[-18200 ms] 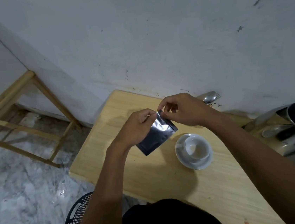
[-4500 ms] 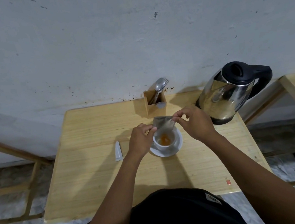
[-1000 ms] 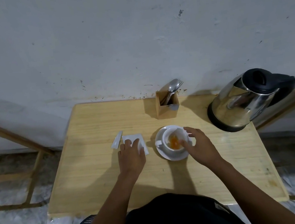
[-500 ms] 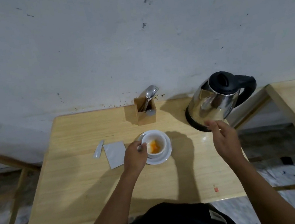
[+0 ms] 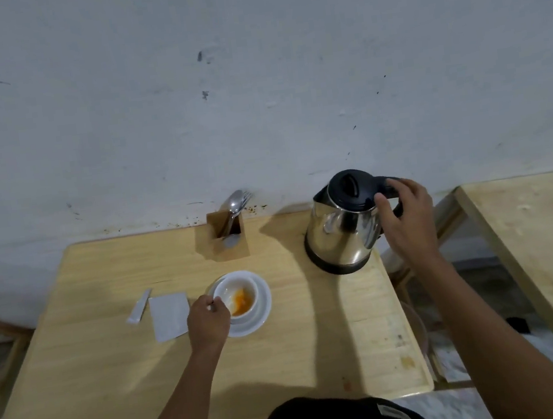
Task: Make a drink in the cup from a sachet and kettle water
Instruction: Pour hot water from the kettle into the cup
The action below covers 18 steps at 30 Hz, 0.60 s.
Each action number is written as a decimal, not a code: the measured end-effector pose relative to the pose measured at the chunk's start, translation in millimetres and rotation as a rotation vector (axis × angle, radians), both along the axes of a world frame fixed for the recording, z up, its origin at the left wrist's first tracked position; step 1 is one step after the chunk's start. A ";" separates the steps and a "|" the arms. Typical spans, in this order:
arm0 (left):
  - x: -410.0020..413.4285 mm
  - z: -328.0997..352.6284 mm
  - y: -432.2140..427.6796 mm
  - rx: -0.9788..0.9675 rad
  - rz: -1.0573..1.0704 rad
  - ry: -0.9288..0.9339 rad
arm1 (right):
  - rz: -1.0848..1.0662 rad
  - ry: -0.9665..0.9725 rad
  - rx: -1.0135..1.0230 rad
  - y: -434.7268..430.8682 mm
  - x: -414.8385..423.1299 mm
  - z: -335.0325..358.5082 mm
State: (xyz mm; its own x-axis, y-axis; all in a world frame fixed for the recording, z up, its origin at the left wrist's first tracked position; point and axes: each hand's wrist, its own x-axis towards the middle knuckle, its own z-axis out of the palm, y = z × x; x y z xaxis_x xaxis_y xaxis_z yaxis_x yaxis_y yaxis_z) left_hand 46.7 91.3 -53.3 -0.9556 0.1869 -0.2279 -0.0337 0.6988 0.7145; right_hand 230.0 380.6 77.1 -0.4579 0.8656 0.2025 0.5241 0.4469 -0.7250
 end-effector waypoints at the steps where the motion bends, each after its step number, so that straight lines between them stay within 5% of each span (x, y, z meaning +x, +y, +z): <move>1: 0.3 0.7 0.7 -0.010 0.015 -0.001 | 0.018 -0.019 -0.001 6.3 -1.7 -1.8; 9: 11.7 7.2 19.6 -0.084 0.134 0.030 | 0.140 -0.051 -0.063 60.1 -4.5 -9.1; 18: 19.2 6.5 28.8 -0.112 0.192 0.031 | 0.449 -0.109 -0.375 117.4 -5.3 1.1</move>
